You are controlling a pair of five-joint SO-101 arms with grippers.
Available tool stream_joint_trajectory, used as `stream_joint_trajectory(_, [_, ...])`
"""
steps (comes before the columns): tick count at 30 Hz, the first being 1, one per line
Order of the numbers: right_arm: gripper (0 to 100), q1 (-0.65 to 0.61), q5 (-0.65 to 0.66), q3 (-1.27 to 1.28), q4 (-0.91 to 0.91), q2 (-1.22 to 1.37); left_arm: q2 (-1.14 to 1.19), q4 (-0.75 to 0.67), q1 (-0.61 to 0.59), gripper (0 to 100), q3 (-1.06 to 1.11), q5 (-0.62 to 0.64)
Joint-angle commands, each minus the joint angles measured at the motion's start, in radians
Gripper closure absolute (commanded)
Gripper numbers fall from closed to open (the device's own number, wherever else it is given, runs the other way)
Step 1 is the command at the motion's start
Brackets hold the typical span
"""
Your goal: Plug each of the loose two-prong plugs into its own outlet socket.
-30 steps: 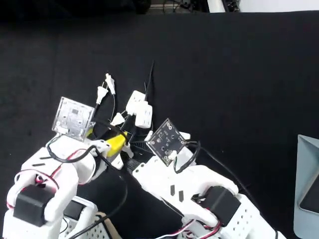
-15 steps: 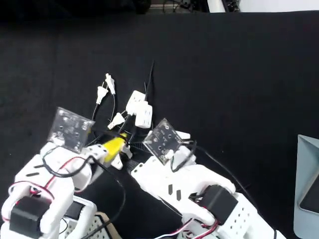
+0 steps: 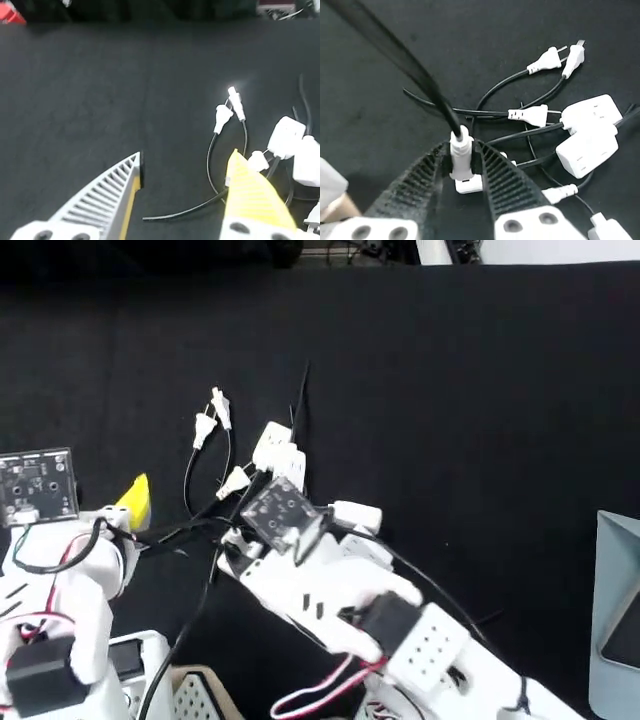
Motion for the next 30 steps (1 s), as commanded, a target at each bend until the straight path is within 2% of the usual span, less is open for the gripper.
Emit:
stream_joint_trajectory(1, [98.6,-0.014,0.060,0.012,-0.106,0.090,0.005,0.008,-0.024,72,0.018,-0.012])
stream_joint_trajectory(8, [98.6,-0.018,0.121,0.071,-0.241,0.206,0.005,0.011,-0.022,72,0.024,-0.011])
stream_joint_trajectory(18, [98.6,-0.041,0.123,0.093,-0.390,0.363,0.005,0.014,-0.016,72,0.024,-0.006])
stream_joint_trajectory(22, [98.6,-0.083,0.120,0.094,-0.399,0.394,0.005,0.015,-0.016,72,0.024,-0.006])
stream_joint_trajectory(30, [98.6,-0.044,0.120,0.097,-0.400,0.401,0.005,0.017,-0.016,72,0.024,-0.006])
